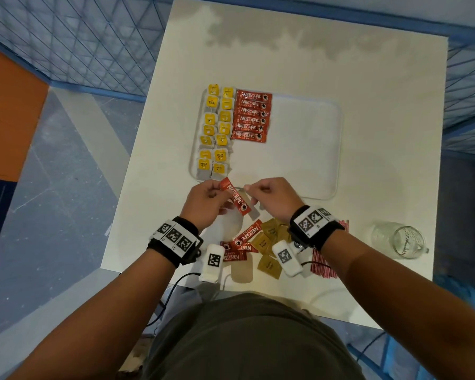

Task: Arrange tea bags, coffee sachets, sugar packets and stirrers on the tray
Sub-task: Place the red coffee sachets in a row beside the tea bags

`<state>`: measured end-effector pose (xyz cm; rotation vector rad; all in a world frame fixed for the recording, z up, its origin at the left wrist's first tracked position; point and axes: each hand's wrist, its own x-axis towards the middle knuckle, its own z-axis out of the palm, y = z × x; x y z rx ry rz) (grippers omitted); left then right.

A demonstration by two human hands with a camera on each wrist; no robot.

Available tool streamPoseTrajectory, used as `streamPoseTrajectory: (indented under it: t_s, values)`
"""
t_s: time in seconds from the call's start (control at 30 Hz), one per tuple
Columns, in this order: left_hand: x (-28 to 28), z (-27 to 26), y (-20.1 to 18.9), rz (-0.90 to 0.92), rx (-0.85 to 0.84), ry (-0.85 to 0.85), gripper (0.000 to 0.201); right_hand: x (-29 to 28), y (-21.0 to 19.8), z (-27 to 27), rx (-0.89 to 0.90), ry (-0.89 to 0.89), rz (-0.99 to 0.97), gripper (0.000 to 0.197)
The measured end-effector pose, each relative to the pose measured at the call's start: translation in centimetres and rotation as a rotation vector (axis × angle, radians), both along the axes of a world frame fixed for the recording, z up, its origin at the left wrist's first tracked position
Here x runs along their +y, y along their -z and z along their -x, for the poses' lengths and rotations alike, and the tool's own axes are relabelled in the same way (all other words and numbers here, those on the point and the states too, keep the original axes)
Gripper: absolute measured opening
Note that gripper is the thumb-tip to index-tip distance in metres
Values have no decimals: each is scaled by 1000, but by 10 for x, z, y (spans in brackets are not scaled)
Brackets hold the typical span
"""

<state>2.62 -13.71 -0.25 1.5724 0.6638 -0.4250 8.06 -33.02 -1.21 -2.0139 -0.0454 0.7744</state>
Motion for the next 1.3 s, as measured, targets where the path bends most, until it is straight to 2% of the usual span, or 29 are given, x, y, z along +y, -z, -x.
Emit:
streamPoseTrajectory:
  t_s: [0.13,0.23,0.37,0.47,0.7,1.03,1.17,1.3]
  values:
    - [-1,0,-2,100,-20,-128,18,5,3,13,38,14,-56,19]
    - [-2,1,-5,120,-25,-156,18,7,6,16,66,37,-89,17]
    - [1,2,-4,44,-40,-118,15,6,6,16,63,10,-58,21]
    - [3,4,-2,-31,-57,-79,7,3,5,14,56,5,-39,17]
    - [8,4,0,-103,-54,-29,6,-4,4,10,60,144,-119,6]
    - [5,-6,-10,-110,-85,-21,11,-10,5,-20,7,216,-138,11]
    - [10,-3,-4,-219,-101,67,17,-12,4,-44,-21,326,-95,14]
    - [12,8,5,-338,-120,317,8,-11,15,-68,-42,386,15,15]
